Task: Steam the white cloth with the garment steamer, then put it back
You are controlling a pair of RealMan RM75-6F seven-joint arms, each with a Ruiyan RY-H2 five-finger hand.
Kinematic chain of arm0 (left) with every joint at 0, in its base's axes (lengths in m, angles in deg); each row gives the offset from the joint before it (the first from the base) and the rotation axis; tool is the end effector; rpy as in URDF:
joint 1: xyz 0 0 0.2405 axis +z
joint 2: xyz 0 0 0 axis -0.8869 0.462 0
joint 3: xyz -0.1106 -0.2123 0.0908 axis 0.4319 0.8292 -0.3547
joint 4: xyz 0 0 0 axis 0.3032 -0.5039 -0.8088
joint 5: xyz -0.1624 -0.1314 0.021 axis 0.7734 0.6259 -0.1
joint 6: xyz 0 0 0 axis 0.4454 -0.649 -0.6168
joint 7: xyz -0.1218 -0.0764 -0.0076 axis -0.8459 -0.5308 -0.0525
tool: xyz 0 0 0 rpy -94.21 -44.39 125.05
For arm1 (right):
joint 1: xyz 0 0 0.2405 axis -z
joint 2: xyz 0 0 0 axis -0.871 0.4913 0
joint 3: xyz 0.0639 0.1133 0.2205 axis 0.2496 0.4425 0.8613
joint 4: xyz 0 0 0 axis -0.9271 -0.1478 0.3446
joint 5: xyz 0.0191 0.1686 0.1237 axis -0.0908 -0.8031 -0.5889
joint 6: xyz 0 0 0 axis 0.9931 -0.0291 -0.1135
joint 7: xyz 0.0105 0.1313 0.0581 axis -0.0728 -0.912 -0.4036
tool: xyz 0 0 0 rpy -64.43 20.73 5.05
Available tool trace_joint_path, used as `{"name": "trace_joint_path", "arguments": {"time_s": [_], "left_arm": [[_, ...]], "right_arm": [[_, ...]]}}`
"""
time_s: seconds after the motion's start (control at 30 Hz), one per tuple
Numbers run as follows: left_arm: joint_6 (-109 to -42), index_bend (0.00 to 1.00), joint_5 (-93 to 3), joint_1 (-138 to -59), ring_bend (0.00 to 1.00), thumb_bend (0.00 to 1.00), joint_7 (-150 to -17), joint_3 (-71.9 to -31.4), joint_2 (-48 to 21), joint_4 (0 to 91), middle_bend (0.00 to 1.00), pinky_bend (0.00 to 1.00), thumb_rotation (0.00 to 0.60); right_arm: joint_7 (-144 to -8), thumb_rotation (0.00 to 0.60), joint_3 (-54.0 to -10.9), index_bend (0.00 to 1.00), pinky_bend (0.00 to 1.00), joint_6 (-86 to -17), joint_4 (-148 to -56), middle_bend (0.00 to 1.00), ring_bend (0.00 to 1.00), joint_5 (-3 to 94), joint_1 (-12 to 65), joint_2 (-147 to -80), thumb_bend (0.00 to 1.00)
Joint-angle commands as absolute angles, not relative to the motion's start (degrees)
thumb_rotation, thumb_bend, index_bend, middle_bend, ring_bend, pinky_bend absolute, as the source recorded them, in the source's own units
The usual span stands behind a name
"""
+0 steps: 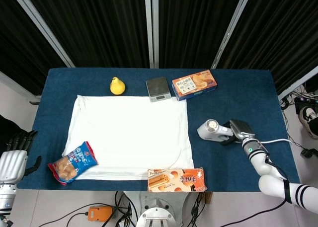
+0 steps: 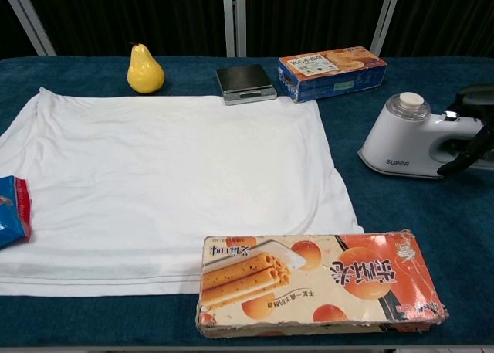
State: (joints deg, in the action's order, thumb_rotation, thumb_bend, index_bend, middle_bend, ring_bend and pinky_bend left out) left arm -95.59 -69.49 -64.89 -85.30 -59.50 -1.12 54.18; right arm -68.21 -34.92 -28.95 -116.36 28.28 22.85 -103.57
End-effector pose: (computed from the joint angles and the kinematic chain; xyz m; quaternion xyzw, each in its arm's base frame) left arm -0.3499 0.1592 0.1354 -0.6001 -0.4012 -0.3437 0.6006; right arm -0.2527 -0.3345 0.0458 0.6310 -0.5931 0.2635 0.4251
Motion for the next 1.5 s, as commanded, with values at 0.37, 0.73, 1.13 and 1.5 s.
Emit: {"name": "trace_joint_path", "arguments": {"time_s": [0.37, 0.73, 1.13, 1.5], "left_arm": [[-95.6, 0.06, -70.6, -65.6, 0.0, 0.34, -84.5, -59.4, -1.4, 53.9, 0.08, 0.0, 0.6], [-86.2, 0.06, -80.4, -76.3, 0.0, 0.48, -83.2, -60.1, 1.2, 60.8, 0.08, 0.0, 0.6], [-68.4, 0.06, -76.5, -87.0, 0.0, 0.54, -78.2, -59.8, -5.1, 61.3, 0.08, 0.0, 0.217], [-62.8, 0.06, -69.0, -87.7, 0.0, 0.54, -74.2, -61.8, -8.2, 60.4, 0.04, 0.0, 0.002]], "right_arm": [[-75.6, 0.6, -34.4, 1.0, 0.61, -26.0, -115.7, 0.89, 0.87, 43.7, 23.3, -101.4, 0.61], [-83.6, 0.6, -31.5, 1.0, 0.63, -29.9, -123.1, 0.89, 0.87, 56.8, 23.1, -93.1, 0.63], [-82.7, 0.6, -29.7, 1.0, 0.63, -29.2, -123.8, 0.9, 0.88, 55.1, 19.1, -95.0, 0.63], [-80.5, 0.6, -30.8, 1.0, 0.64, -28.8, -118.2, 0.9, 0.88, 52.4, 16.4, -103.5, 0.63]]}}
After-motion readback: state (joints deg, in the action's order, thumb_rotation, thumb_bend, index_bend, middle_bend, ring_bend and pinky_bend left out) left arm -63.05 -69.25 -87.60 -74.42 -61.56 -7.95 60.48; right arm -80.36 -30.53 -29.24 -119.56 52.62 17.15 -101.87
